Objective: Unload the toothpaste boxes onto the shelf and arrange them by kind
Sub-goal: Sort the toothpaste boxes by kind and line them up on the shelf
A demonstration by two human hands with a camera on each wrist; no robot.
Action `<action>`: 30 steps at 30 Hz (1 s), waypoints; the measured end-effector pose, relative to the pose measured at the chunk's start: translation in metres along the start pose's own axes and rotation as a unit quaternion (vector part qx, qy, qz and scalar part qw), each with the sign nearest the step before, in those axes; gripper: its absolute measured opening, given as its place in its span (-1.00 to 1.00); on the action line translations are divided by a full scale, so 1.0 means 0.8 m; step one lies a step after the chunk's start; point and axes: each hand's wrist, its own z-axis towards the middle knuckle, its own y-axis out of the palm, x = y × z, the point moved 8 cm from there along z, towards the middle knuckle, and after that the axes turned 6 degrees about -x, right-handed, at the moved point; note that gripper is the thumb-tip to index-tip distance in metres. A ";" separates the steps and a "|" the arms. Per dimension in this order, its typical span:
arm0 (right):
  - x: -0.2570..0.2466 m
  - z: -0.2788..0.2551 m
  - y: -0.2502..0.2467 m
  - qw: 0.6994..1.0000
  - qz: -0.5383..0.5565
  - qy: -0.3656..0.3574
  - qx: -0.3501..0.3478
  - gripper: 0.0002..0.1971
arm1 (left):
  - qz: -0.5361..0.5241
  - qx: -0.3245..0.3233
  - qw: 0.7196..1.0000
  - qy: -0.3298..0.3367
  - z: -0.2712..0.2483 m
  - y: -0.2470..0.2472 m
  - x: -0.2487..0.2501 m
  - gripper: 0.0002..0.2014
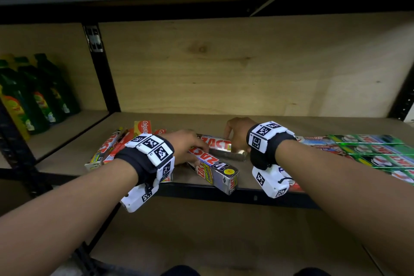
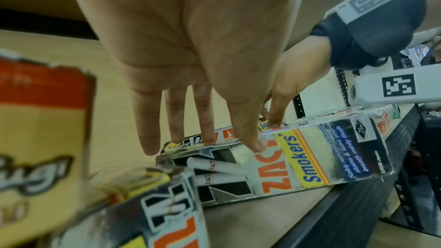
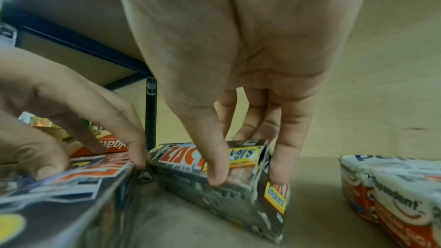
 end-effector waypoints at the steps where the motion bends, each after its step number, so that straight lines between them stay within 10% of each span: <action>1: 0.003 0.009 0.005 1.000 -0.009 0.001 -0.006 -0.43 | -0.003 0.000 1.000 0.003 0.000 0.001 0.001 -0.59; 12: 0.002 -0.018 0.011 0.997 -0.034 -0.050 -0.047 -0.74 | 0.001 -0.028 1.000 0.006 -0.005 -0.001 0.019 -0.56; 21: 0.017 -0.042 0.035 0.984 0.088 -0.084 -0.127 -0.53 | -0.038 -0.033 0.998 -0.025 0.010 -0.008 0.017 -0.64; 30: 0.017 -0.038 0.027 0.990 0.088 -0.104 -0.041 -0.63 | -0.020 -0.016 0.994 -0.102 0.031 -0.004 -0.007 -0.68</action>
